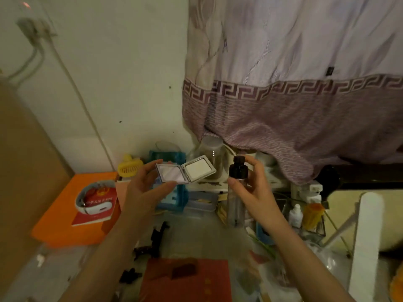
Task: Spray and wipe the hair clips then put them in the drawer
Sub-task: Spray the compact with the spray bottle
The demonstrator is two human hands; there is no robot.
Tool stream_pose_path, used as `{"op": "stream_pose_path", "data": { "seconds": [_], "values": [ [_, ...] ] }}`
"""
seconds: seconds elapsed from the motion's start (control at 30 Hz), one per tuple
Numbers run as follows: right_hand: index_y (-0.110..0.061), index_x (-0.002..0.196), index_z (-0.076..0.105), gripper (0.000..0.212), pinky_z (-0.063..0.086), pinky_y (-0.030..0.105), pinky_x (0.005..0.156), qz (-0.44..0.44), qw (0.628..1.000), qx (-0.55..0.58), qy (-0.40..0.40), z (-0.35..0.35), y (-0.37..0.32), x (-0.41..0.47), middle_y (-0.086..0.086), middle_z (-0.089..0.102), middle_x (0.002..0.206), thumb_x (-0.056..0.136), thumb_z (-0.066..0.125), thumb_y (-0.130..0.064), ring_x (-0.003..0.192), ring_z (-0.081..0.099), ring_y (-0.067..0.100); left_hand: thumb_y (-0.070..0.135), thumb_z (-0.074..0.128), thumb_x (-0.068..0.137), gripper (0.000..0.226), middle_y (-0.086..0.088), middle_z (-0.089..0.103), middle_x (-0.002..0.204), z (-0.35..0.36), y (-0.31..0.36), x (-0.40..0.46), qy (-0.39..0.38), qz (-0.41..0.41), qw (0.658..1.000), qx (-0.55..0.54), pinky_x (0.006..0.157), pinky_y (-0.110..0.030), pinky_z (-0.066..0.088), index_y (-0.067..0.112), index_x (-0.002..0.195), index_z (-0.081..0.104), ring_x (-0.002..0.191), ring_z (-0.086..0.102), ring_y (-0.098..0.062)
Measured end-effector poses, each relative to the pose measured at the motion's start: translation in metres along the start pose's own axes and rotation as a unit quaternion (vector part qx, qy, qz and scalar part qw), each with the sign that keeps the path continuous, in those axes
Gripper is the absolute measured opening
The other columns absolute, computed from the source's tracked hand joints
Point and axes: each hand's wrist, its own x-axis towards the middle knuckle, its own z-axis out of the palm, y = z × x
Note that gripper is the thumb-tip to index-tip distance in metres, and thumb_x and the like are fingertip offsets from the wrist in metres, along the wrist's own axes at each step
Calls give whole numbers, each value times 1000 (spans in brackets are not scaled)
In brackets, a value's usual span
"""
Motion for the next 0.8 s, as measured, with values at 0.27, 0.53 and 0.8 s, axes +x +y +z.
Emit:
{"op": "stream_pose_path", "data": {
  "seconds": [0.27, 0.53, 0.8],
  "values": [
    [-50, 135, 27, 63, 58, 45, 74, -110, 994, -13, 13, -18, -61, 22, -11, 58, 93, 85, 62, -33, 79, 66, 25, 21, 74, 61, 61, 4, 69, 115, 23, 71, 4, -34, 88, 996, 1, 69, -31, 58, 25, 119, 57, 99, 69, -18],
    [-52, 125, 30, 55, 55, 44, 58, -193, 975, -102, 24, -22, -112, 34, -13, 56, 89, 88, 57, -23, 64, 59, 16, 23, 73, 60, 62, 6, 69, 116, 35, 116, 4, -54, 151, 987, 6, 69, -23, 56, 24, 120, 55, 101, 68, -16],
    [-57, 114, 31, 73, 48, 8, 63, -256, 951, -170, 26, -9, -152, 38, -34, 56, 99, 77, 78, -15, 78, 64, -1, 31, 77, 57, 67, 9, 70, 113, 45, 135, 3, -46, 187, 981, 36, 85, -35, 56, 27, 119, 55, 104, 67, -15]
  ]
}}
